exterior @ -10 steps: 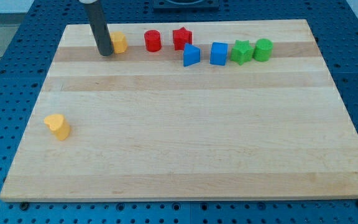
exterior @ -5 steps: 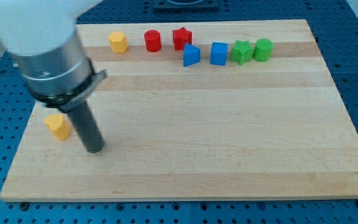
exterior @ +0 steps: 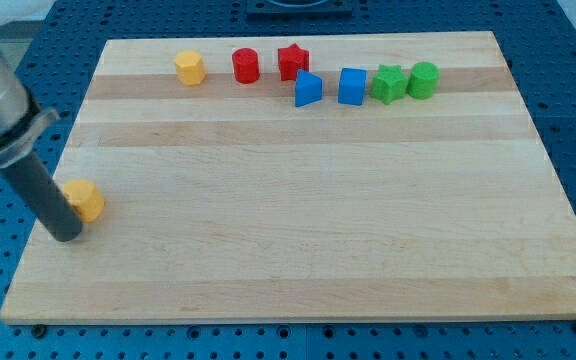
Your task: Move the heart horizontal to the hexagon
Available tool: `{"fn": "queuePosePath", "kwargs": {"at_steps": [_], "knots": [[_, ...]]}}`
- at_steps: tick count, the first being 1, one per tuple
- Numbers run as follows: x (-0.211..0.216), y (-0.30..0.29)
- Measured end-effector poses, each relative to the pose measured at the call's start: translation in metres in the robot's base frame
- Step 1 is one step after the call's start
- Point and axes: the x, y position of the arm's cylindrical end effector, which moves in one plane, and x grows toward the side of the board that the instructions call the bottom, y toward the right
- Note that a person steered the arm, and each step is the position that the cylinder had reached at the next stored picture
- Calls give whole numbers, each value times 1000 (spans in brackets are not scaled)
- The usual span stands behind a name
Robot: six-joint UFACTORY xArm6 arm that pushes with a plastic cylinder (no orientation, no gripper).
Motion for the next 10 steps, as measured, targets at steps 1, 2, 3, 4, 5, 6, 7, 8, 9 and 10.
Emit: {"fn": "queuePosePath", "kwargs": {"at_steps": [1,2,3,4,5,6,7,8,9,10], "knots": [[-22,-8],[-39,9],[-61,14],[-79,27],[-82,30],[-61,28],[-46,36],[-51,54],[-50,65],[-32,59]]}}
